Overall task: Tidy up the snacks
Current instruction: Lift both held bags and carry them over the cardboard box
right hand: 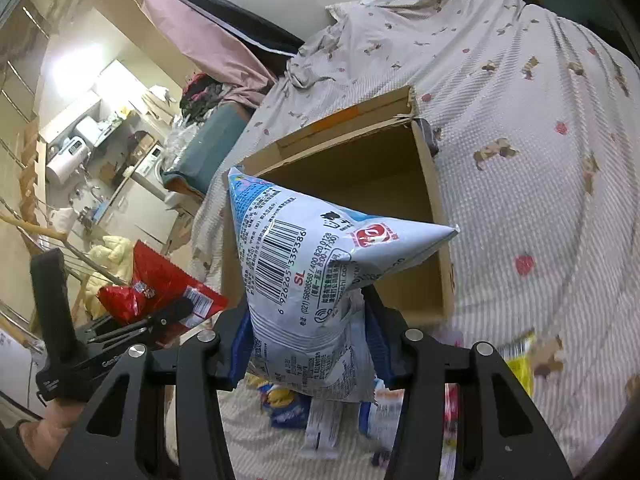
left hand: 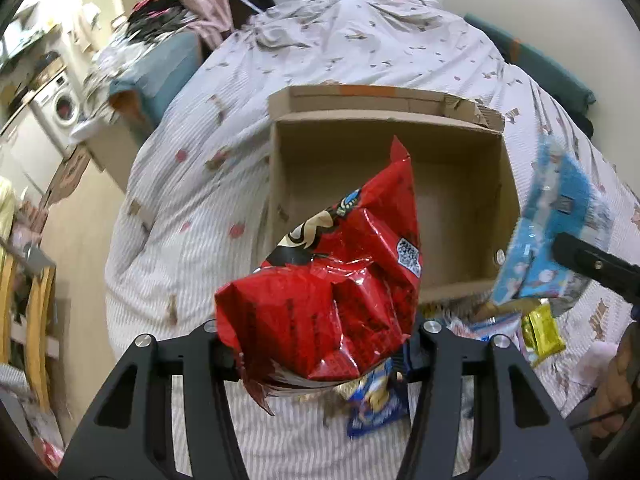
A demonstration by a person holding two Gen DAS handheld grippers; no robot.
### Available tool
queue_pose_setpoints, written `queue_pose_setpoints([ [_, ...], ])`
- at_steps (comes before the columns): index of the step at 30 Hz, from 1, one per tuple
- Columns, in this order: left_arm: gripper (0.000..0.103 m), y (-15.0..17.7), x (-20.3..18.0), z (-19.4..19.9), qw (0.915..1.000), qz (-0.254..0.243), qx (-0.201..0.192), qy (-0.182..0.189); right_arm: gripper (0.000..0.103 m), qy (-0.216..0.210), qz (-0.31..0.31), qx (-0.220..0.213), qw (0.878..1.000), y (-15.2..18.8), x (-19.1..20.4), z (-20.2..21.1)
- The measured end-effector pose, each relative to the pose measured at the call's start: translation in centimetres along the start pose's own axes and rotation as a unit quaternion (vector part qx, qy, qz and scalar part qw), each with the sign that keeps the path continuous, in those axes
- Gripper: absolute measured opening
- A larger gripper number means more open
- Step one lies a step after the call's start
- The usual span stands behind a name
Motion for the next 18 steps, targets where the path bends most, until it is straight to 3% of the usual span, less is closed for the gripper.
queue_pose_setpoints([
  [9,0.049,-1.0,-1.7,-5.5,0.9991,-0.033,0.002,0.028,0.051,0.009,0.015,0.034,0.999,-1.8,-0.7,-6.3],
  [12,0.049,-0.7,-2.2,-7.3,0.9987,-0.048,0.008,0.014,0.051,0.013,0.025,0.042,0.999,-1.6,-1.1,-7.7],
  [18,0.049,-0.3,-1.7,-8.9,0.999,-0.033,0.02,0.025,0.051,0.031,0.042,0.061,0.997,-0.9,-1.3,-9.4],
])
Point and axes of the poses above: each gripper's, at about its wrist camera, not at the fingertips, and z roughly against the way its jaws point, x to its left, y to its underside, the point moved 2 cm from there along -z, roughly the way its jaws point, and after that the axes turned 8 degrees about -x, right-handed, at the moved point
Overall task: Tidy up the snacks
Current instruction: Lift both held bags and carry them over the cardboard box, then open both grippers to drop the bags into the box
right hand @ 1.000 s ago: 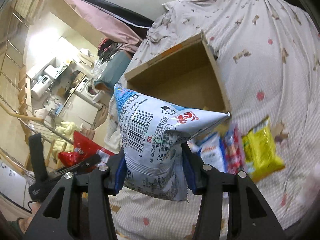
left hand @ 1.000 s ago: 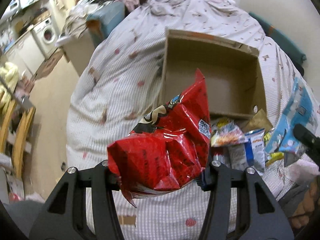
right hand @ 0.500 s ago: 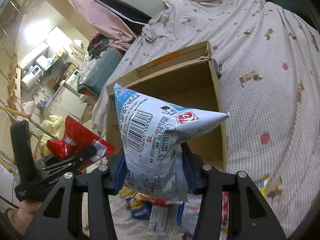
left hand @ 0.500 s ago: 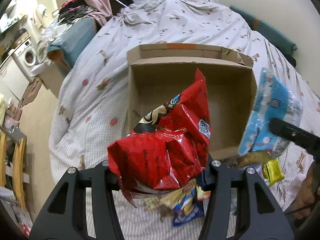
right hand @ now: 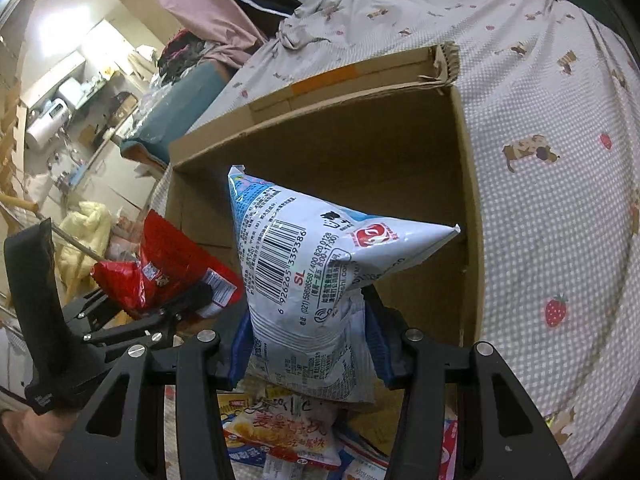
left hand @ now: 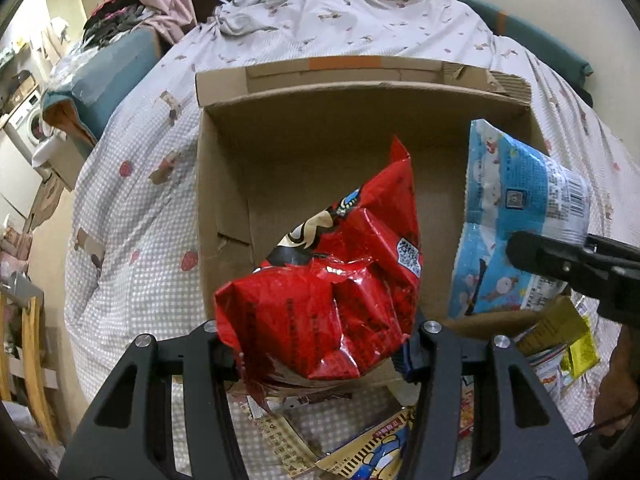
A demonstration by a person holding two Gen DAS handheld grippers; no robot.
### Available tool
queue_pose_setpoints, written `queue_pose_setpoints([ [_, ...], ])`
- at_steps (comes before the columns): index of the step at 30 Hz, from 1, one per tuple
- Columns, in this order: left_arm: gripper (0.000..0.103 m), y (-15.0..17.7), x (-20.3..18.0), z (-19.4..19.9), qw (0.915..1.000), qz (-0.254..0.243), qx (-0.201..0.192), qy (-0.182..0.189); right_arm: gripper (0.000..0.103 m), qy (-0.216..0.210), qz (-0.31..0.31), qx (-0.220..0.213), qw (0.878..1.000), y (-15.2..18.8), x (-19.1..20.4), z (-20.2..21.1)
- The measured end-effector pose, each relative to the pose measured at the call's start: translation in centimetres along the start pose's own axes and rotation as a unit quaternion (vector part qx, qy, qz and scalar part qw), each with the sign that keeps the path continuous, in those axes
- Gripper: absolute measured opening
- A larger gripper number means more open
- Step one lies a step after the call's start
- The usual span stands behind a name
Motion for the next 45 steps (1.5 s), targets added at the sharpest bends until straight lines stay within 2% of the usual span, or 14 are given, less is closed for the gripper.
queue_pose_setpoints([
  [20,0.052,0.3,-0.3,0.0,1.0,-0.009,-0.002,-0.003,0.055,0.02,-0.006,0.003,1.0,0.0,-0.3,-0.8],
  [22,0.062,0.4,-0.2,0.1,1.0,-0.006,-0.003,-0.004,0.055,0.022,-0.008,0.002,1.0,0.1,-0.5,-0.8],
  [29,0.069,0.2,0.1,0.6,0.9999,0.001,-0.011,-0.003,0.056,0.022,-0.016,-0.003,1.0,0.0,-0.9,-0.6],
  [30,0.074,0.2,0.1,0.7,0.9999,0.004,-0.012,0.0,0.058,0.02,-0.016,-0.005,1.0,-0.1,-0.8,-0.5],
  [31,0.081,0.1,0.2,0.9,0.9998,0.009,-0.017,0.005,0.063,0.019,-0.016,-0.008,1.0,-0.1,-0.8,-0.4],
  [32,0.085,0.0,0.3,1.3,0.9996,0.014,-0.024,0.007,0.075,0.019,-0.016,-0.016,1.0,-0.2,-0.8,-0.1],
  [34,0.101,-0.3,0.4,2.1,0.9988,0.017,-0.047,0.003,0.088,0.016,-0.018,-0.037,0.999,-0.3,-0.7,0.8],
  [37,0.103,-0.5,0.4,2.7,0.9982,0.013,-0.059,-0.003,0.091,0.013,-0.014,-0.053,0.998,-0.5,-0.6,1.5],
  [45,0.103,-0.3,0.8,2.8,0.9981,0.028,-0.055,0.006,0.091,0.012,-0.009,-0.042,0.999,-0.7,-0.4,1.1],
])
Point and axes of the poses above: each gripper's, at about its wrist camera, not at the fingertips, and z roughly against the way its jaws point, x to its left, y to its underside, the point moved 2 cm from there along -z, roughly the way its jaws point, and after that the axes turned 8 degrees about -x, right-handed, at the moved point
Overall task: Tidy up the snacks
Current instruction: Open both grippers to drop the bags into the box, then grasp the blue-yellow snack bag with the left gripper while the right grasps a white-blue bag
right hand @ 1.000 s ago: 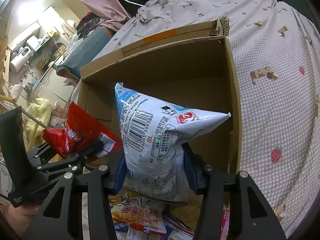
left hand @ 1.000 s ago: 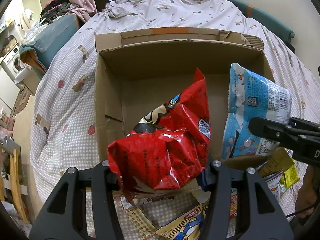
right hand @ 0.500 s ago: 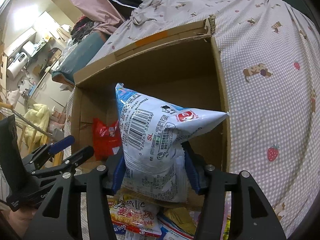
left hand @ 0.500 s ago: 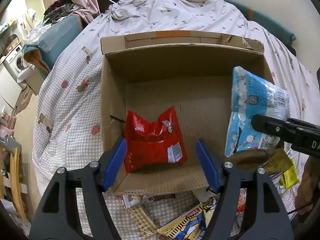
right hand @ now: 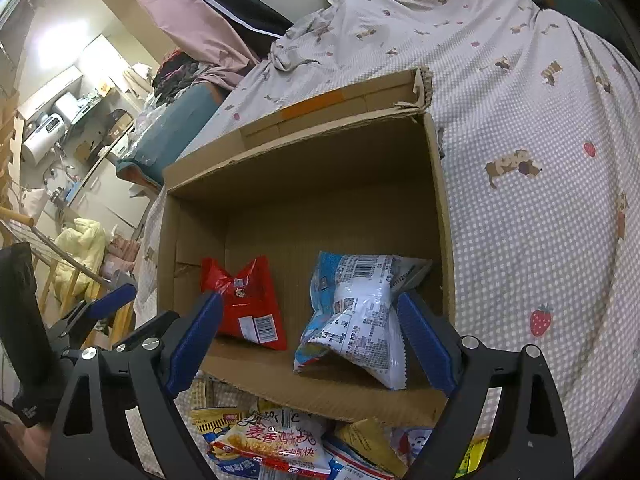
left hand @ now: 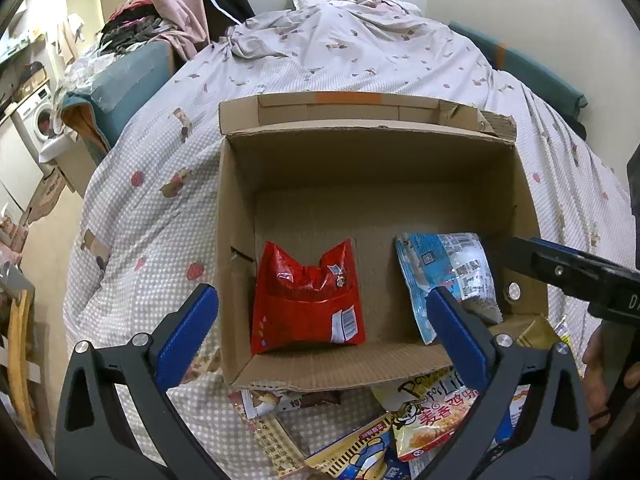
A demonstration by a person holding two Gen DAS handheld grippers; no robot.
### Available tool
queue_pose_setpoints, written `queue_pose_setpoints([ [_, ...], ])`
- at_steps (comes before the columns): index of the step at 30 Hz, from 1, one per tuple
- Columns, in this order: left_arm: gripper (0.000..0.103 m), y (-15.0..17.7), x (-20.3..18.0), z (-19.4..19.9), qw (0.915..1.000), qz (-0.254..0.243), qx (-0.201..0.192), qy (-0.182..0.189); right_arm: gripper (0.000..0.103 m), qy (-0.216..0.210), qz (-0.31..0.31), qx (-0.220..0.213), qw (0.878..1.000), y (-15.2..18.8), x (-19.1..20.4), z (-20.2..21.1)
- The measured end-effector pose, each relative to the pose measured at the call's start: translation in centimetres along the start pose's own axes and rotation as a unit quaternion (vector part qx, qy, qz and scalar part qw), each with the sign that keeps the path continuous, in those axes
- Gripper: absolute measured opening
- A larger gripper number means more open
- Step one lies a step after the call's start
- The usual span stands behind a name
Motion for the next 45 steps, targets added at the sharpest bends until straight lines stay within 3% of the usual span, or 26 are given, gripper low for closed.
queue_pose_setpoints([
  [9,0.103,0.3,0.8,0.9,0.9998,0.02,-0.008,-0.003,0.091,0.003,0.015,-0.011,1.0,-0.3,0.7,0.5],
  [17,0.103,0.7,0.7,2.8,0.9994,0.025,-0.022,-0.006,0.091,0.027,0.051,-0.047,0.997,-0.2,1.4,1.9],
  [24,0.103,1.2,2.4,4.3,0.9979,0.061,-0.016,-0.012,0.091,0.035,0.051,-0.075,0.995,0.3,1.6,4.6],
  [30,0.103,1.9,2.6,6.6,0.9978,0.045,-0.037,-0.031,0.091,0.035,0.063,-0.077,0.994,1.0,2.2,6.8],
  [38,0.103,3.5,2.6,8.5,0.9979,0.038,-0.029,-0.045,0.091,0.042,0.035,-0.075,0.996,2.8,1.7,9.7],
  [45,0.103,6.1,4.2,8.9,0.9955,0.075,0.01,-0.057,0.091,0.054,0.032,-0.053,0.997,4.2,1.7,10.8],
])
Point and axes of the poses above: each gripper's, at about its wrist camera, not at the fingertips, and z roughly against the way its jaws point, x to its left, y to its underside, the point moved 2 cm from there along -z, roughly the way its jaws point, and after that the axes turned 8 degrees about -x, right-handed, at the moved point
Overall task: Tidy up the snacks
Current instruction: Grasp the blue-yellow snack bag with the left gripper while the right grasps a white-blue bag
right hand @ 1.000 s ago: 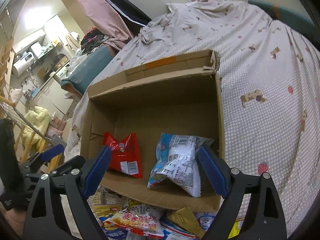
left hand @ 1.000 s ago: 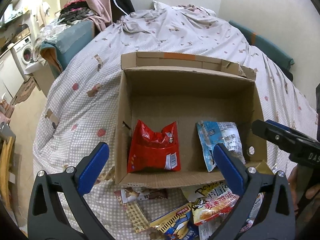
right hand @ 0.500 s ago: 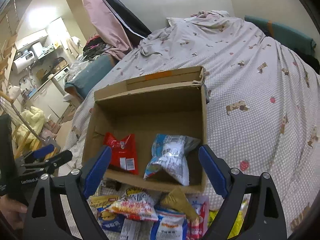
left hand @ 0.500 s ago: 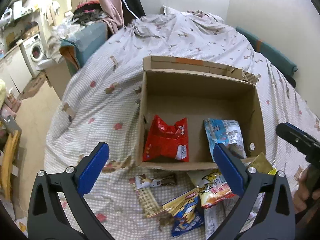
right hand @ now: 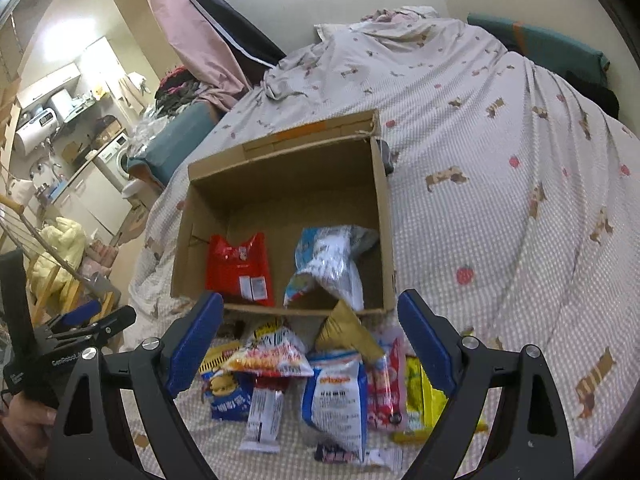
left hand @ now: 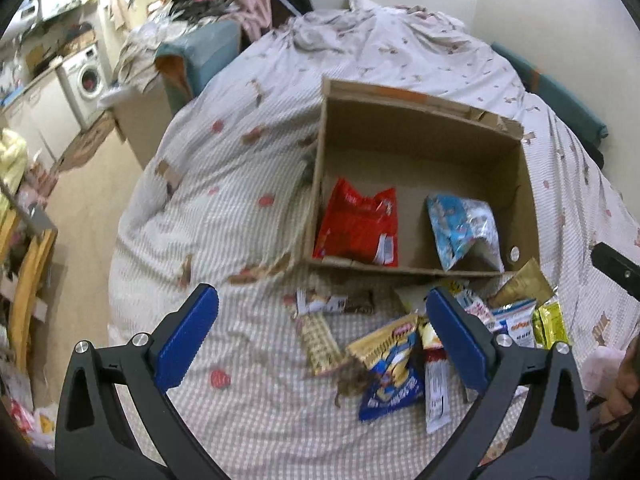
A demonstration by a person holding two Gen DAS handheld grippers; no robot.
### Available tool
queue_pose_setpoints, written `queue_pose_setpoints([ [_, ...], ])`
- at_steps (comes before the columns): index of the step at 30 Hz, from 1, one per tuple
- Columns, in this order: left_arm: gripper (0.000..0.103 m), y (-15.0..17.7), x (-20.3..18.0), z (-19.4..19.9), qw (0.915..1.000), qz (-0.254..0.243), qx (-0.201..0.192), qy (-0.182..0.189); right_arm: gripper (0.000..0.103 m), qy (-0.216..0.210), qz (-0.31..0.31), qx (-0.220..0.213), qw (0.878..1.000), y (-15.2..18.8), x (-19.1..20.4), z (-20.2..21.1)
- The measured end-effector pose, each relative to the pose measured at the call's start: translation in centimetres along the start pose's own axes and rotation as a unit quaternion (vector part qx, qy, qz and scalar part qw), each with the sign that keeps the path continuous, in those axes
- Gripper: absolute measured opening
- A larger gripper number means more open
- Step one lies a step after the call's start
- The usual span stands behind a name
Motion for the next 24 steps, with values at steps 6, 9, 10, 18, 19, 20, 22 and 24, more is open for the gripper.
queue_pose_setpoints([
  [6,0.103,1.9,1.3,-0.5,0.999,0.025,0.033,-0.016,0.091,0.011,0.015,0.015,1.0,0.8,0.1,1.0],
  [9,0.103,2.4,1.6,-0.5,0.9985,0.032,0.039,-0.019,0.091,0.018,0.017,0.037,0.999,2.0,0.0,1.1],
  [10,0.103,2.6,1.7,-0.5,0.9983,0.033,0.043,-0.022,0.091,0.02,0.017,0.047,0.999,2.5,-0.1,1.0],
  [18,0.103,4.2,2.1,-1.1,0.9953,0.041,0.087,-0.013,0.091,0.005,-0.04,0.131,0.991,5.3,-1.5,-0.1],
  [19,0.103,4.4,2.3,-1.3,0.9946,0.046,0.092,-0.015,0.091,0.004,-0.05,0.144,0.988,5.6,-1.8,-0.5],
  [20,0.103,4.5,2.5,-1.5,0.994,0.05,0.096,-0.015,0.09,0.002,-0.059,0.159,0.985,6.0,-2.0,-0.9],
  [22,0.103,4.8,2.9,-1.9,0.9928,0.057,0.104,-0.018,0.089,-0.001,-0.069,0.184,0.981,6.9,-2.3,-1.6],
  [24,0.103,5.0,3.3,-2.3,0.9916,0.062,0.111,-0.024,0.089,0.022,-0.059,0.195,0.979,7.7,-2.6,-2.2],
])
Point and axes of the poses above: each gripper's, at about its wrist camera, not at the fingertips, and z roughly against the way its jaws point, x to its left, y to its underside, the point moved 2 cm from there along -z, roughly the way its jaws point, and after that the axes turned 8 degrees about -x, right-handed, at the moved point
